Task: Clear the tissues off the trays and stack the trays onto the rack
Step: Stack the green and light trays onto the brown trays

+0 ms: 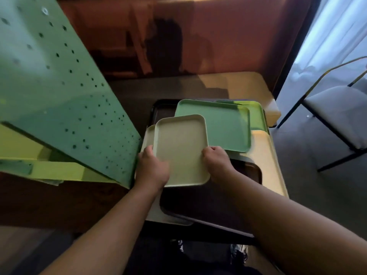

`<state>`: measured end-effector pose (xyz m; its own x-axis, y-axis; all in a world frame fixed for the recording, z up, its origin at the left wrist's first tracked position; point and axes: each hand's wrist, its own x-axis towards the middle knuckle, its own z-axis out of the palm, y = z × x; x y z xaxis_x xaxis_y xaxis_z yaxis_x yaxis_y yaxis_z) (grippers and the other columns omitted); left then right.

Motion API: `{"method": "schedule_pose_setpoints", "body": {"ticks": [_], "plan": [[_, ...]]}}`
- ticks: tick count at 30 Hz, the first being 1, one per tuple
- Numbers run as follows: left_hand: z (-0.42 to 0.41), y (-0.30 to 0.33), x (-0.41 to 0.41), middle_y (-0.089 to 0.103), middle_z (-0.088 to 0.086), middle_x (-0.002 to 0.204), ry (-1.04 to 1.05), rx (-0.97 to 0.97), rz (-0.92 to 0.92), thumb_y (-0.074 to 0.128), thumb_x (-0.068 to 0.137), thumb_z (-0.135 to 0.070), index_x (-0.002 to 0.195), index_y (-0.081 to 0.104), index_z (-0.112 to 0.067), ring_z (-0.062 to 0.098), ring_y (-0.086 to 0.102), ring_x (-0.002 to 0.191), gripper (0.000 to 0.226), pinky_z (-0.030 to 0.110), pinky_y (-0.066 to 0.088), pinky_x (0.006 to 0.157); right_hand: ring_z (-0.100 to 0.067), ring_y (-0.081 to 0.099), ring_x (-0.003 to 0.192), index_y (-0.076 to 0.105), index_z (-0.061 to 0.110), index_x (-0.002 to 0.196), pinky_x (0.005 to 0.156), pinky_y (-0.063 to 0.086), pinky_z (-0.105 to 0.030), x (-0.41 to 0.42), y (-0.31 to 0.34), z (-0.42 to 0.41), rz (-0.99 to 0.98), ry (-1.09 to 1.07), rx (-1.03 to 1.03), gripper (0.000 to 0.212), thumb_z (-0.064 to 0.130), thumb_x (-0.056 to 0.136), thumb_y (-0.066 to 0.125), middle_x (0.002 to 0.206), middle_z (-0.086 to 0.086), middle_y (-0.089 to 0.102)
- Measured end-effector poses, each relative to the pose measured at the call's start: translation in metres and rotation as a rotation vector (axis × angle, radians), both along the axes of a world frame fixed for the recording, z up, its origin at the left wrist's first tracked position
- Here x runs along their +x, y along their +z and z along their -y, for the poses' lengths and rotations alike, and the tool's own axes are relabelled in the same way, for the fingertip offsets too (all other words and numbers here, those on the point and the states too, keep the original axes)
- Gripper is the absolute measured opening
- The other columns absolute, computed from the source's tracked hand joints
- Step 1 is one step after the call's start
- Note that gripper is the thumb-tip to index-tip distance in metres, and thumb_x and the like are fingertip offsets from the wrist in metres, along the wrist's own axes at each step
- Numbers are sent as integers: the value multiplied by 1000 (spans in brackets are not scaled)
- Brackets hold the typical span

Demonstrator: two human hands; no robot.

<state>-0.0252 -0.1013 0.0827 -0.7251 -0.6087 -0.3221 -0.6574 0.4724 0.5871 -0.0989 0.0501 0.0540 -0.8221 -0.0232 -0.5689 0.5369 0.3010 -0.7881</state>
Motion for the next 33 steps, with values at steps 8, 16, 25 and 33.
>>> {"method": "schedule_pose_setpoints", "body": {"ticks": [8,16,25,33], "plan": [[58,-18,12,37,13,148,-223,-62,119,60,87,-24,154,31,-14,33,40,131,74,43,38,107,-36,61,91,66,8,93,81,47,-36,7,-32,85,40,-150,131,25,24,93,47,117,-17,59],[67,-29,12,30,11,155,-323,45,188,59,86,-27,156,28,-17,32,41,136,77,44,37,113,-30,58,103,47,15,126,83,50,-38,13,-42,96,75,-150,162,31,10,96,50,121,-12,59],[57,-8,-6,32,13,153,-313,-51,-73,63,87,-19,151,36,-12,31,34,138,70,41,33,115,-26,69,97,63,16,123,86,60,-43,8,-15,58,7,-24,38,28,13,95,58,113,-9,71],[27,4,-37,60,17,138,-353,-80,-10,50,101,-32,139,55,-10,33,57,118,44,36,44,91,-21,75,80,77,20,102,72,62,-37,-7,31,-64,38,426,-24,26,-1,91,67,95,-5,81]]}}
